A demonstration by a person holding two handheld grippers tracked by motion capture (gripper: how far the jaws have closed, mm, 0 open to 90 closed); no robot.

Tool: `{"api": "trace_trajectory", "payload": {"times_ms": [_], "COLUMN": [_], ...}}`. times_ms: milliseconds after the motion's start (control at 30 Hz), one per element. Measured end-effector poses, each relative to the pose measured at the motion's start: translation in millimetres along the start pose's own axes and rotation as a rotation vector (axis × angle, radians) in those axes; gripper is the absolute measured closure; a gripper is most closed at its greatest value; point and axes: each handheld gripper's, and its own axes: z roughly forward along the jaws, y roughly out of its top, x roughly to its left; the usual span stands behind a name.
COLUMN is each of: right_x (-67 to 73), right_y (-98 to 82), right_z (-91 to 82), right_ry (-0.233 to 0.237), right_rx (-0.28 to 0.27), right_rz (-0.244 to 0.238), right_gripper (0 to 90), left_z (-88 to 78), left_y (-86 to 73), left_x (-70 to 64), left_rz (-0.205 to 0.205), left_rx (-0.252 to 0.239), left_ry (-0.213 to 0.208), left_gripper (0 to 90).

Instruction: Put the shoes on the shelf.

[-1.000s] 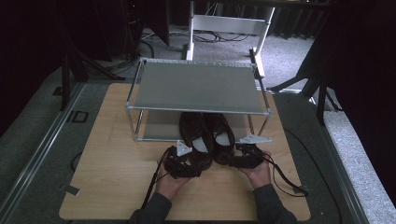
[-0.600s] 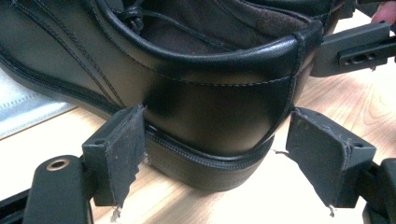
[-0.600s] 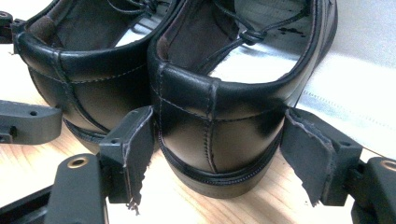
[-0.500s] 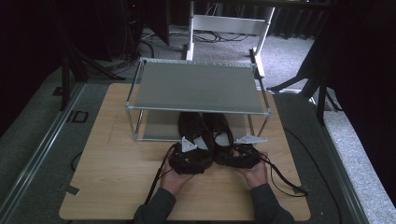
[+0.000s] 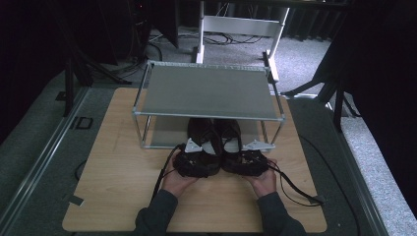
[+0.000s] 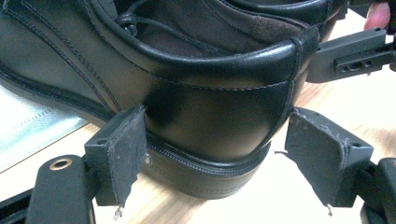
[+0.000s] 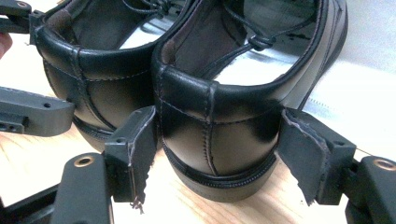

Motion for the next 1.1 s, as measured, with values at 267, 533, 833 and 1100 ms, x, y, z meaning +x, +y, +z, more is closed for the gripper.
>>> {"api": "trace_trajectory", "payload": {"times_ms": [267, 533, 833, 1100], "right_x": [4.7, 5.0, 2.3, -4.4], "right_y": [10.9, 22.3, 29.3, 31.5], "right_z": [-3.6, 4.1, 20.7, 36.7], "right_ry": [-0.015, -0.036, -0.06, -0.074], "right_rx": [-0.016, -0.038, -0.068, -0.106], "right_rz": [0.018, 0.045, 0.087, 0.134], "right_gripper": [29.7, 29.7, 29.6, 29.5], "left_z": [-5.1, -4.7, 2.1, 9.0], "left_y": [4.3, 11.8, 21.7, 26.1], "left_x": [9.1, 23.0, 40.3, 49.4], "left_rz": [-0.043, -0.054, -0.03, -0.019], "left_rx": [-0.035, -0.046, -0.029, -0.047], "left_ry": [-0.032, -0.032, -0.01, 0.026], "left_gripper": [21.7, 23.4, 25.8, 29.9]}}
